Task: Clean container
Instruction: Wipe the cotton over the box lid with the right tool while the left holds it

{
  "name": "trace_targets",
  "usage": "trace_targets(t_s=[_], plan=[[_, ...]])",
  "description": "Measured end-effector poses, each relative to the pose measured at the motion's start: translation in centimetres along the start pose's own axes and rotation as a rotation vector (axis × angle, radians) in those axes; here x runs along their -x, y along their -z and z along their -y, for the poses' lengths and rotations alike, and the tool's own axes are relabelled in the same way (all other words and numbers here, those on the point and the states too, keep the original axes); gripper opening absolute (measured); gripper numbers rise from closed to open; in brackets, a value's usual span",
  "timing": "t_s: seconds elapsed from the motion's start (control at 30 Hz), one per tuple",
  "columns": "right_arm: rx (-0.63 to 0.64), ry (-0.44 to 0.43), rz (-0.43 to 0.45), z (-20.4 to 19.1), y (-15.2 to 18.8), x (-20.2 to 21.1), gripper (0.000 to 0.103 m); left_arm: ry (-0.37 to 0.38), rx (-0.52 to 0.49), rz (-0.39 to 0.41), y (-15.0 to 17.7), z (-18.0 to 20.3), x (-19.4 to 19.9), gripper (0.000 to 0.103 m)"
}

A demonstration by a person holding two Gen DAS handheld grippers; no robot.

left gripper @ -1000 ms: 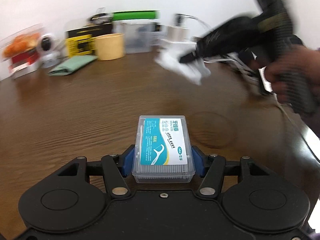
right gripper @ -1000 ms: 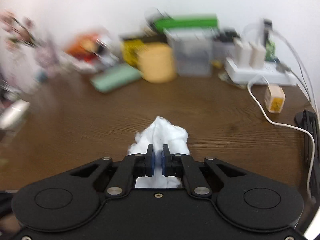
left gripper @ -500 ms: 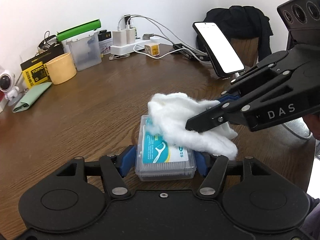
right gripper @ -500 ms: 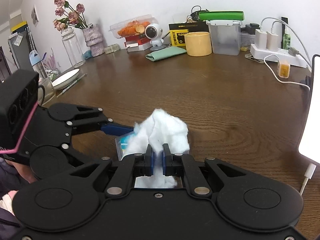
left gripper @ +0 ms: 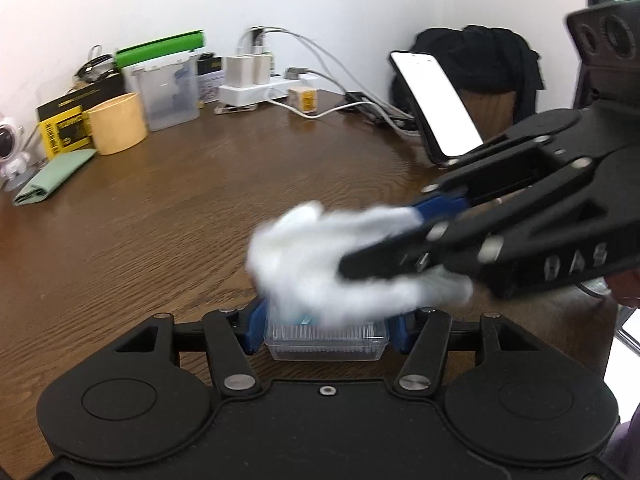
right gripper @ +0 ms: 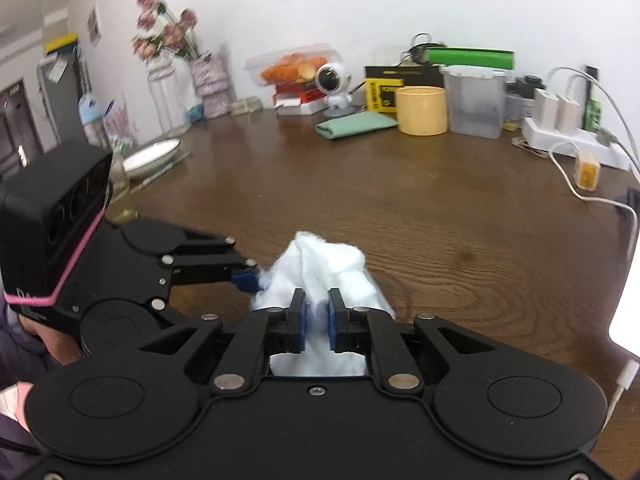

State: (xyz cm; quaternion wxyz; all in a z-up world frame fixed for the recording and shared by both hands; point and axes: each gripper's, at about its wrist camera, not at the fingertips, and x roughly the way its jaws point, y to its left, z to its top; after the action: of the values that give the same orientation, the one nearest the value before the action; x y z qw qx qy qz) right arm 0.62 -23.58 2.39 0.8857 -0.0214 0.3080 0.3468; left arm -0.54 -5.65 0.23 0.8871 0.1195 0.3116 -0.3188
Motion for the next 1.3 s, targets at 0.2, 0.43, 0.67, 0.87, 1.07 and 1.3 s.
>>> trace_targets(t_s=[0.2, 0.43, 0.67, 0.87, 1.07, 1.3], plan=[[0.040, 0.054, 0.100, -0.2, -0.3, 1.4, 0.061, 0.025, -0.013, 0.001, 0.1, -0.2, 0.1, 0.057], [0.018, 0.069, 0.027, -0.3, 0.5, -0.4, 0.018, 0.030, -0.030, 0.004, 0.1, 0.2, -0.1, 0.057], [0.035, 0.060, 0.022, -0.1, -0.1, -0.7, 0.014, 0.042, -0.057, 0.004, -0.2, 0.5, -0.4, 0.057], [0.008, 0.023, -0.001, 1.1, 0.6, 0.5, 0.010, 0.040, -0.099, 0.012, -0.1, 1.4, -0.6, 0.058], [0.057, 0.048, 0.015, 0.5, -0.1, -0.5, 0.010, 0.046, -0.100, 0.010, -0.1, 1.6, -0.7, 0.058], [0.014, -0.010, -0.035, 1.2, 1.0, 1.3, 0.008, 0.057, -0.090, 0.008, -0.1, 1.4, -0.7, 0.058]])
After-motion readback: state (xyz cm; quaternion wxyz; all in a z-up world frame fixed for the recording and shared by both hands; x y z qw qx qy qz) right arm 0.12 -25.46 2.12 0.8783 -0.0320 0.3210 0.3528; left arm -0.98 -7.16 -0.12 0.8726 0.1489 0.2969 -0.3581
